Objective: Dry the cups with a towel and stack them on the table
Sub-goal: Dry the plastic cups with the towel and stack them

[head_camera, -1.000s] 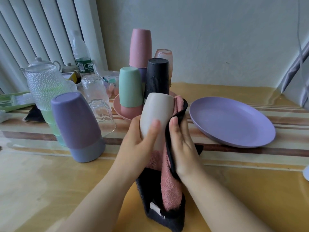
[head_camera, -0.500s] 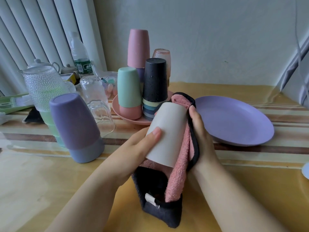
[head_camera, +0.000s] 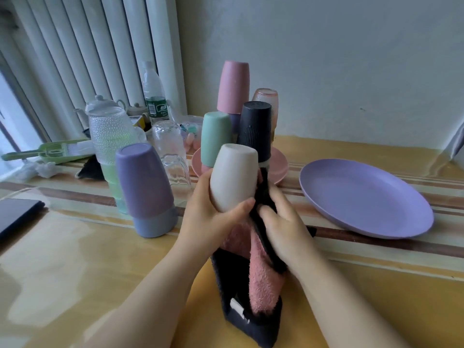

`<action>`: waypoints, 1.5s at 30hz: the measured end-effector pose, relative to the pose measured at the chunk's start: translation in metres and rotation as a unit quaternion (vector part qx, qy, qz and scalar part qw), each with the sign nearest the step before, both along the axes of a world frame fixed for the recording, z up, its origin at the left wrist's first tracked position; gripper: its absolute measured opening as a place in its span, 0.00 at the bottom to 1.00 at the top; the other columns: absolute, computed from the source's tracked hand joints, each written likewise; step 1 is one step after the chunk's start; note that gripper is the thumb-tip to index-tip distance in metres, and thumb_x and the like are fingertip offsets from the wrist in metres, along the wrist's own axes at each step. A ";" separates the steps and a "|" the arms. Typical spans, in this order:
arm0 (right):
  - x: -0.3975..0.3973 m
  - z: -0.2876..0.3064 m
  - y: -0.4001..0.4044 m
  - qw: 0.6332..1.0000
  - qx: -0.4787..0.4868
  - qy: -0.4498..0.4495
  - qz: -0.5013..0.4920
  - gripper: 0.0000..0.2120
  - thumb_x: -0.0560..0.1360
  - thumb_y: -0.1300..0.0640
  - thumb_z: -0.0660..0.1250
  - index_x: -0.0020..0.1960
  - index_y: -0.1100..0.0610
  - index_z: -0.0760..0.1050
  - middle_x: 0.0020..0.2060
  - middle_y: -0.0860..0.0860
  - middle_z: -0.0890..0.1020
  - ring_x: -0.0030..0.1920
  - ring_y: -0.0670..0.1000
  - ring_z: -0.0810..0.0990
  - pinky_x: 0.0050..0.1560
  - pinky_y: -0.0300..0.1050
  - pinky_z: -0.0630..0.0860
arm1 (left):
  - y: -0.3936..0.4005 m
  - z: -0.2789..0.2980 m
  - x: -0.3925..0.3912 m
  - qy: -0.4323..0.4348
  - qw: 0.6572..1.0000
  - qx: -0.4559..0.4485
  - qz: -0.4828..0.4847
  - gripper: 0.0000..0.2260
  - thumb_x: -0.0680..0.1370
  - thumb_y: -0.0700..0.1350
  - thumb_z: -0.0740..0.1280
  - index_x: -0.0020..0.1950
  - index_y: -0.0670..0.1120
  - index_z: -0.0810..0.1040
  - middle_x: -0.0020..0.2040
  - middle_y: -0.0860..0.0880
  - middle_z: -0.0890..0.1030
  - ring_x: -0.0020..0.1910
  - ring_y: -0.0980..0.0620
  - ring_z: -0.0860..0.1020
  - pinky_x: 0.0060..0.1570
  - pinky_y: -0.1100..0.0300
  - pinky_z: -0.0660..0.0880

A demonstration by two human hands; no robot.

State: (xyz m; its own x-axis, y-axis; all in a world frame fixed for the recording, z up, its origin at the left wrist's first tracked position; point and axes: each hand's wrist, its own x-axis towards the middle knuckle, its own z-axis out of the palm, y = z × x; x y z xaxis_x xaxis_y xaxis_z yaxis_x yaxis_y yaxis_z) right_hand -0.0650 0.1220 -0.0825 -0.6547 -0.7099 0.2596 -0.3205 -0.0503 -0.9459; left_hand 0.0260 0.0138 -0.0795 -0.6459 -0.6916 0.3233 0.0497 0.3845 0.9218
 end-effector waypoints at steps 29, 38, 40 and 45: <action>0.017 -0.013 -0.009 0.958 0.017 0.285 0.006 0.26 0.70 0.78 0.59 0.59 0.55 0.79 0.54 0.42 0.77 0.55 0.32 0.72 0.58 0.22 0.62 | -0.083 0.052 0.066 -0.062 0.966 -0.042 0.249 0.33 0.62 0.54 0.80 0.61 0.47 0.70 0.58 0.45 0.75 0.58 0.46 0.75 0.56 0.49 0.75; 0.017 -0.014 -0.008 0.965 0.013 0.263 -0.005 0.25 0.70 0.78 0.59 0.59 0.57 0.79 0.53 0.44 0.78 0.56 0.34 0.72 0.58 0.21 0.62 | -0.068 0.033 0.067 -0.058 0.935 -0.130 0.324 0.38 0.68 0.53 0.77 0.71 0.42 0.63 0.68 0.41 0.66 0.69 0.43 0.64 0.69 0.51 0.63; 0.016 -0.012 -0.008 0.969 0.009 0.243 -0.029 0.25 0.71 0.78 0.59 0.60 0.57 0.78 0.54 0.44 0.78 0.56 0.34 0.71 0.58 0.20 0.61 | -0.052 0.027 0.069 0.007 0.903 -0.268 0.335 0.31 0.70 0.54 0.72 0.66 0.42 0.65 0.63 0.37 0.68 0.64 0.39 0.67 0.66 0.46 0.66; 0.004 -0.006 -0.001 0.977 0.023 0.181 -0.108 0.25 0.73 0.76 0.58 0.63 0.54 0.76 0.56 0.43 0.76 0.57 0.36 0.70 0.56 0.17 0.59 | -0.018 0.013 0.031 0.008 0.907 -0.392 0.154 0.11 0.75 0.41 0.64 0.56 0.40 0.72 0.47 0.42 0.76 0.43 0.47 0.75 0.43 0.58 0.72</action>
